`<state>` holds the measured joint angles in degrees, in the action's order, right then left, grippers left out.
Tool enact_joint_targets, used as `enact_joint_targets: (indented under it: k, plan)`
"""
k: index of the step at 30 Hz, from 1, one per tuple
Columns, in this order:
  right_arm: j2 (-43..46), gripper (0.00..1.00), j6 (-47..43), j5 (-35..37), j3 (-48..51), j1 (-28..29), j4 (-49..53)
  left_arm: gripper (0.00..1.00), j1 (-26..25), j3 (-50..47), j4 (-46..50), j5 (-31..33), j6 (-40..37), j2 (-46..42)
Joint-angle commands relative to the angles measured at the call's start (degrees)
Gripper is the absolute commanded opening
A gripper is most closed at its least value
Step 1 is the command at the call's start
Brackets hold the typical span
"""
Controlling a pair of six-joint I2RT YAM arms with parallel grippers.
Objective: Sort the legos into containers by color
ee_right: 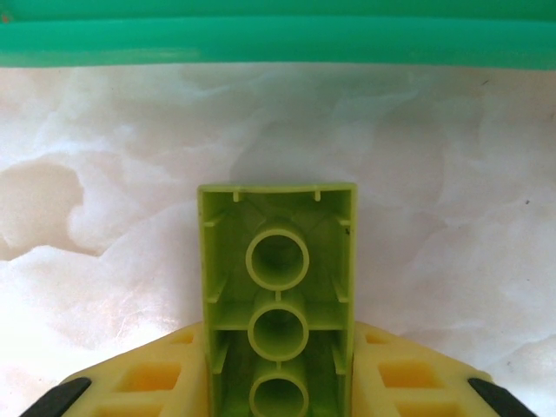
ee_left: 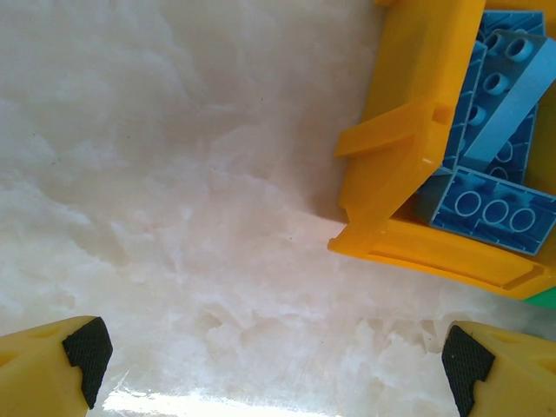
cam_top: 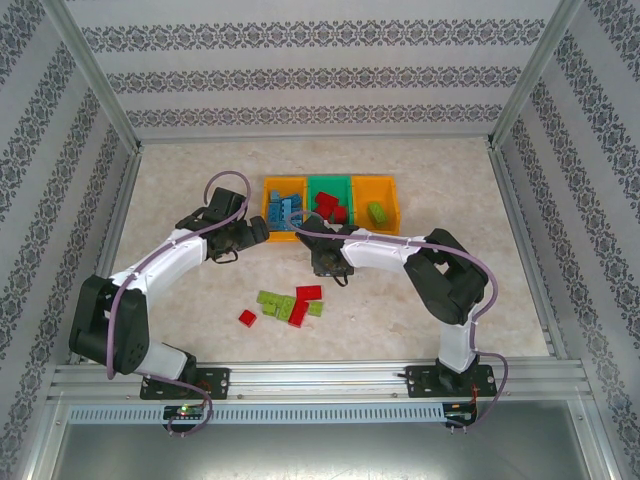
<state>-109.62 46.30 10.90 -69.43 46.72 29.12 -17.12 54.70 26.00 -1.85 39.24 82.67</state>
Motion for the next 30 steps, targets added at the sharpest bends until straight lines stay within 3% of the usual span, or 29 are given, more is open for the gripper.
enact_joint_targets:
  k: [1,13,20,30]
  plan:
    - [2.94,0.19,-1.86,-0.32,1.3,-0.27,-1.65,0.99,0.5,-1.11,-2.02,0.89,0.54,-2.38]
    - [16.5,0.17,-8.28,-7.98,7.16,-4.13,-1.36,0.99,0.4,-5.12,-3.64,-0.06,0.82,-3.58]
    - [23.12,0.18,-11.73,-6.11,7.08,-15.89,-0.27,0.99,-0.54,-5.66,-4.17,-1.32,-1.95,-4.49]
    - [8.29,0.22,-21.84,-9.25,-8.61,-27.44,4.34,1.0,-8.28,-6.81,-4.39,-3.31,-9.91,-4.03]
